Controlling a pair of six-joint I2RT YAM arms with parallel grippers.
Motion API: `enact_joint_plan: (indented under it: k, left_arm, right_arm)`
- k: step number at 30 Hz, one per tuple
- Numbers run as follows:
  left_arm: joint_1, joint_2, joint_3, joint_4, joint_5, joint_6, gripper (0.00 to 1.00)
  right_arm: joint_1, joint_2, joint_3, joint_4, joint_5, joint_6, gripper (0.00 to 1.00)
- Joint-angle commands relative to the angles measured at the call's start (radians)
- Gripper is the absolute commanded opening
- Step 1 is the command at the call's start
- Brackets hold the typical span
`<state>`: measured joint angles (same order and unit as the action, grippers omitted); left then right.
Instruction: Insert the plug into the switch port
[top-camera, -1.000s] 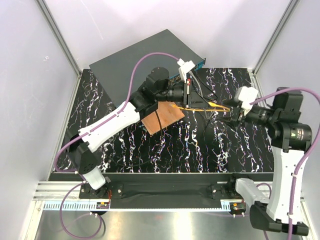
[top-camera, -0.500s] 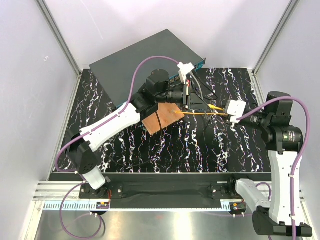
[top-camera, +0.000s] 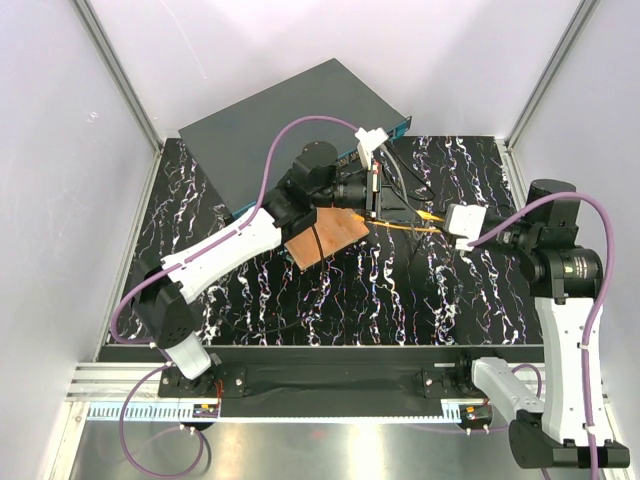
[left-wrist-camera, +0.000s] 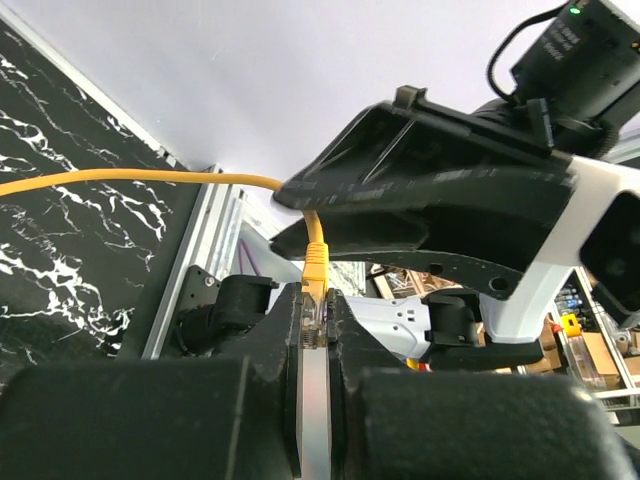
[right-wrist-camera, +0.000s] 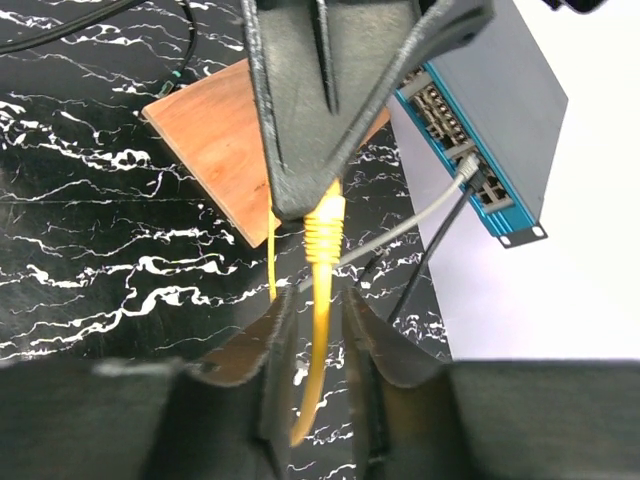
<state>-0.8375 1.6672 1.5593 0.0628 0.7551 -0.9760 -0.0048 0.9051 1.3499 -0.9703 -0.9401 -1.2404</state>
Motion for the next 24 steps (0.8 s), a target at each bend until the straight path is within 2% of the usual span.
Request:
enact_joint_plan:
  k: [1, 6, 7, 9, 10, 11, 13, 14, 15, 17, 18, 19, 20, 23, 24]
  left_arm:
    - [0.001, -0.032, -0.01, 0.084, 0.038, -0.033, 0.0]
    - [0.0, -0.03, -0.011, 0.074, 0.032, -0.032, 0.0]
    - [0.001, -0.03, -0.015, 0.072, 0.032, -0.033, 0.0]
    - [0.0, -0.032, -0.019, 0.072, 0.027, -0.033, 0.01]
    - [0.001, -0.03, -0.022, 0.077, 0.026, -0.033, 0.06]
    - [0.005, -0.032, -0.019, 0.084, 0.026, -0.032, 0.2]
    - [0.027, -0.037, -0.002, 0.088, 0.023, -0.018, 0.35]
    - [0.04, -0.049, 0.007, 0.088, 0.024, -0.004, 0.51]
    - [0.075, -0.056, 0.022, 0.083, 0.024, 0.014, 0.57]
    - [0.119, -0.079, 0.065, 0.068, 0.024, 0.072, 0.79]
    - [0.17, -0.113, 0.076, 0.068, 0.039, 0.094, 0.93]
    - [0.199, -0.133, 0.088, 0.068, 0.043, 0.136, 0.98]
    - [0.23, -0.161, 0.087, 0.066, 0.041, 0.155, 0.99]
    - [0.389, -0.273, 0.058, 0.057, 0.032, 0.188, 0.99]
    - [0.5, -0.326, 0.038, 0.058, 0.03, 0.151, 0.99]
  right_arm:
    - [0.031, 0.005, 0.018, 0.013, 0.007, -0.042, 0.28]
    - [0.051, 0.003, 0.015, 0.019, 0.015, -0.054, 0.16]
    - [0.052, 0.003, 0.017, 0.016, 0.015, -0.054, 0.1]
    - [0.057, 0.002, 0.018, 0.021, 0.018, -0.038, 0.03]
    - [0.058, 0.002, 0.02, 0.027, 0.02, -0.022, 0.0]
    - [0.058, 0.002, 0.018, 0.034, 0.023, -0.005, 0.0]
    - [0.058, 0.009, 0.017, 0.06, 0.043, 0.07, 0.0]
    - [0.06, 0.012, 0.017, 0.083, 0.055, 0.12, 0.0]
    - [0.058, 0.02, 0.015, 0.146, 0.101, 0.253, 0.0]
    - [0.058, 0.058, 0.031, 0.221, 0.177, 0.422, 0.0]
    - [0.058, 0.078, 0.043, 0.264, 0.273, 0.573, 0.0]
    - [0.06, 0.134, 0.087, 0.266, 0.321, 0.629, 0.0]
    - [0.058, 0.167, 0.113, 0.26, 0.398, 0.718, 0.0]
    - [0.058, 0.267, 0.192, 0.251, 0.484, 0.82, 0.0]
    - [0.058, 0.302, 0.21, 0.26, 0.506, 0.84, 0.0]
